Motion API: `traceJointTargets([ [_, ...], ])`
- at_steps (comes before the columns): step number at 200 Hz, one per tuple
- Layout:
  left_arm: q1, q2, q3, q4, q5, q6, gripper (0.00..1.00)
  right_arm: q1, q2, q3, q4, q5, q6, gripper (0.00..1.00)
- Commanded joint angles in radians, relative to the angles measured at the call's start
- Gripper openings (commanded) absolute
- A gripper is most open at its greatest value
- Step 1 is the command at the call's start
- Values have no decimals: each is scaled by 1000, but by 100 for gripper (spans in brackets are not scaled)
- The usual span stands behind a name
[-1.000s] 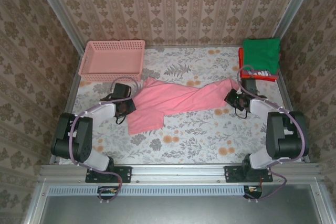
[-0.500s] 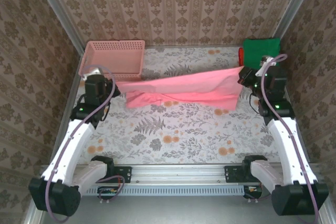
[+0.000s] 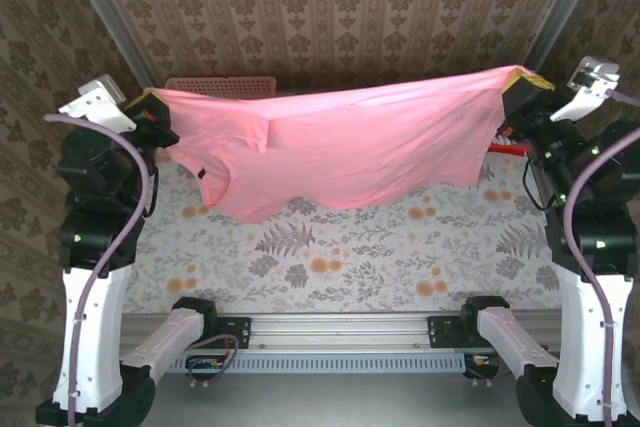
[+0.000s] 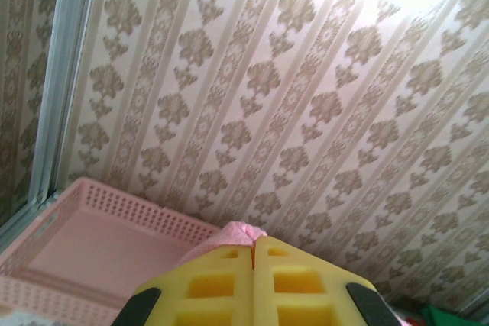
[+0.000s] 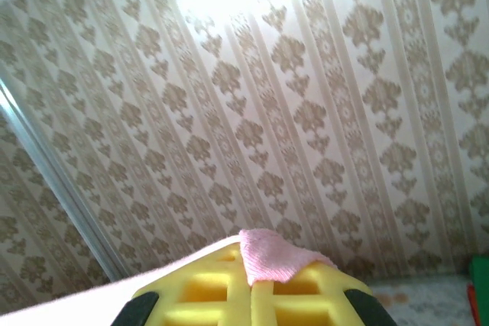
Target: Fold and stack the t-shirts
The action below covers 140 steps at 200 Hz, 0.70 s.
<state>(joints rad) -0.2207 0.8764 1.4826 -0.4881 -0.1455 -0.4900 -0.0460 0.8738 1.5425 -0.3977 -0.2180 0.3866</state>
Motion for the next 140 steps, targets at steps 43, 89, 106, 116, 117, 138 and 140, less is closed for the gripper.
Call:
traceJointTargets([
  [43, 7, 52, 231, -101, 99, 24, 0, -6, -2, 115, -86, 44, -79, 0],
  [89, 8, 212, 289, -44, 153, 24, 0, -6, 126, 144, -98, 84, -114, 0],
  [106, 7, 269, 286, 5, 166, 11, 0, -9, 179, 125, -65, 97, -117, 0],
  [116, 8, 310, 286, 32, 174, 1, 0, -15, 213, 115, -40, 104, -112, 0],
  [117, 8, 313, 286, 34, 174, 1, 0, -16, 215, 114, -37, 104, -111, 0],
  [138, 7, 401, 299, 95, 189, -23, 0, -39, 290, 105, 35, 87, -77, 0],
  [140, 7, 408, 302, 101, 193, -26, 0, -43, 298, 106, 40, 85, -73, 0],
])
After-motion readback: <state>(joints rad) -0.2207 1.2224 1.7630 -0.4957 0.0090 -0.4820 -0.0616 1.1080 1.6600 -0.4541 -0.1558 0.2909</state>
